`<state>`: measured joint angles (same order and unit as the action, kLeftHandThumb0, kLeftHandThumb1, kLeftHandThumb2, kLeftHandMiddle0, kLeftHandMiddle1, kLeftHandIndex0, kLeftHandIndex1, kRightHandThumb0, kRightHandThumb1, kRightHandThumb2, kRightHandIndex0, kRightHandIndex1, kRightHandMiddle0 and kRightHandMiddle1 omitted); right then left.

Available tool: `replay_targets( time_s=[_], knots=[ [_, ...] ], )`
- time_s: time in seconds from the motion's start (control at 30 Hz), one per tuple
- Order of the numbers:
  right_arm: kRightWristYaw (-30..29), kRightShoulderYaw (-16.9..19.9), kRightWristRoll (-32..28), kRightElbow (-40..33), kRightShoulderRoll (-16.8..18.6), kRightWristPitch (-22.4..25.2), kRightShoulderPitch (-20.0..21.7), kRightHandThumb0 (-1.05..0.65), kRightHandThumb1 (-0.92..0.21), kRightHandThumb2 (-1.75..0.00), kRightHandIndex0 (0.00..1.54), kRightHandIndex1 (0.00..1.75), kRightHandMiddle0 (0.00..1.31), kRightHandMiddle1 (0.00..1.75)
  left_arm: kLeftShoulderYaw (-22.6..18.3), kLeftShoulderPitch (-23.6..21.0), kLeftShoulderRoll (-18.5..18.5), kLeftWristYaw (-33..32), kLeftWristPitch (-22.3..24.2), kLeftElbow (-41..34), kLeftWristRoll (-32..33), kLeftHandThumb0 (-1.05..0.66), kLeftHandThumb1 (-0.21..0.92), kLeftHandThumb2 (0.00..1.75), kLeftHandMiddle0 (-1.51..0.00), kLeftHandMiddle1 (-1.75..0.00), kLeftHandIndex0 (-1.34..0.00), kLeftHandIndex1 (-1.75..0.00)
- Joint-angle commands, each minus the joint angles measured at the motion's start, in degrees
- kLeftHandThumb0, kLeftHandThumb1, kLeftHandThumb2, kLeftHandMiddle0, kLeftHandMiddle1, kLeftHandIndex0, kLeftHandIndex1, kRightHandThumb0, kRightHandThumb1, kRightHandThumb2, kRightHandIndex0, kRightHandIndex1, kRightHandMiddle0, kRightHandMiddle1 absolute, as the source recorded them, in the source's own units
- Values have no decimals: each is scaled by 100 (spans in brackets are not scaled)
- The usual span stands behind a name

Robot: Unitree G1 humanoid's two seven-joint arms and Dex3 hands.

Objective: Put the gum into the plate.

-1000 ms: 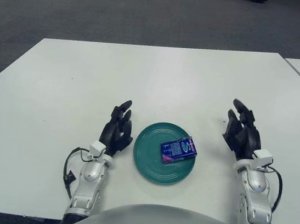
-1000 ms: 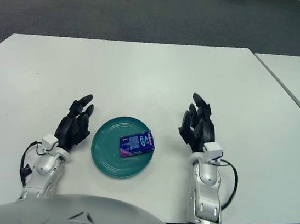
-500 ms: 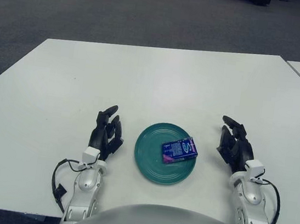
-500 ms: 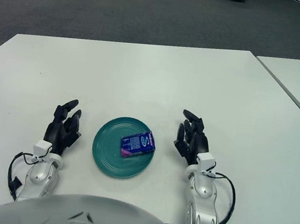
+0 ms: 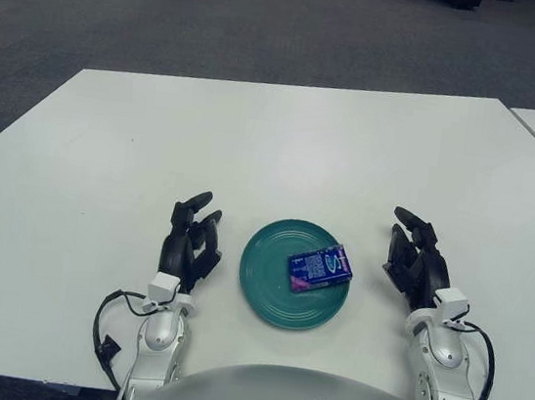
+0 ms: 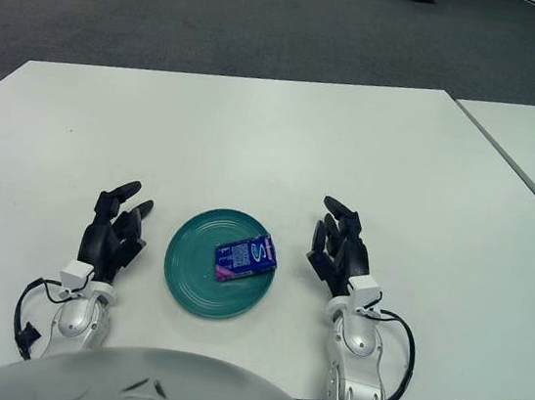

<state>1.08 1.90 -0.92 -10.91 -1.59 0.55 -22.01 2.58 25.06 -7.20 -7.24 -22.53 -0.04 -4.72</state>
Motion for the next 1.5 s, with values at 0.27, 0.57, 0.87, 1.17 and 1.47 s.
replay_targets(
  time_s=[0.27, 0.57, 0.87, 1.17, 1.47],
  knots=[
    [-28, -179, -10, 514, 148, 43, -202, -70, -92, -78, 36, 0, 0, 65, 55, 35, 165, 318, 114, 300, 226, -74, 92, 75, -40, -73, -21, -108],
    [-64, -180, -50, 624, 231, -28, -125, -67, -92, -76, 35, 0, 0, 63, -13, 21, 264, 485, 161, 255, 383, -72, 92, 73, -42, -65, -24, -104],
    [-104, -191, -38, 734, 287, -84, -76, -68, -92, -77, 36, 1, 0, 63, -107, -4, 327, 460, 23, 312, 394, -71, 92, 73, -43, -62, -23, -102],
    [-121, -122, -153, 934, 360, -141, 43, -68, -92, -77, 39, 2, 0, 67, -147, -125, 338, 468, -95, 490, 395, -71, 92, 74, -45, -61, -24, -104],
    [-145, -105, -117, 953, 366, -150, 85, -68, -92, -76, 39, 1, 0, 71, -177, -224, 340, 468, -47, 505, 389, -71, 92, 76, -45, -61, -21, -103]
  ],
)
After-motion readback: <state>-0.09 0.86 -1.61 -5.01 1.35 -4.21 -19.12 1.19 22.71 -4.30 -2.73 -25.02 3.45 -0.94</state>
